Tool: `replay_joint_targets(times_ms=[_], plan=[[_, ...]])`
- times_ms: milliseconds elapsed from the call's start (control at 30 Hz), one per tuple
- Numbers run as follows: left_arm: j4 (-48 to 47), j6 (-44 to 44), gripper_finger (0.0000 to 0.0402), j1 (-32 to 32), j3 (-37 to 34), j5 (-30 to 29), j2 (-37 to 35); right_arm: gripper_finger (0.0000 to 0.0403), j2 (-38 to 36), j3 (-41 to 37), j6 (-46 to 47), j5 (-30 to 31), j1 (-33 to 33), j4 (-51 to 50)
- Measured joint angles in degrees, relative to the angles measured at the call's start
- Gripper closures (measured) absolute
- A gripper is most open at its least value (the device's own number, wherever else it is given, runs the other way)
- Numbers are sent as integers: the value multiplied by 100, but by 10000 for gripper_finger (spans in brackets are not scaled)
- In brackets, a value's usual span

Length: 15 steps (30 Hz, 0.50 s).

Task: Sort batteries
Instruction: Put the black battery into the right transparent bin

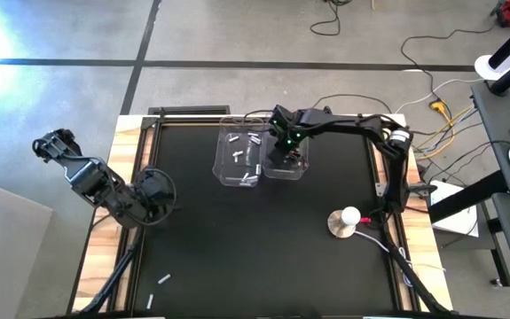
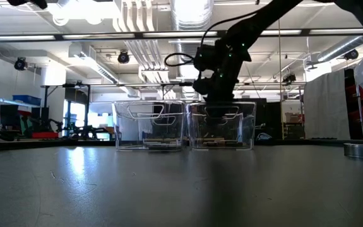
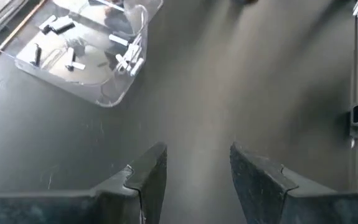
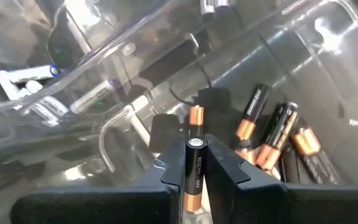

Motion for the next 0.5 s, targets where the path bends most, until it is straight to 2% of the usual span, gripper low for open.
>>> replay_joint_targets(times_ms=[200, 333, 500], plan=[[4, 19, 247, 0, -234, 6, -152, 374, 215, 2, -420, -7, -96, -19], [-3, 28, 247, 0, -295, 13, -222, 374, 410, 2, -1070, 2, -94, -2], [9, -6, 247, 1, -280, 12, -227, 374, 702, 13, -1195, -33, -86, 49]])
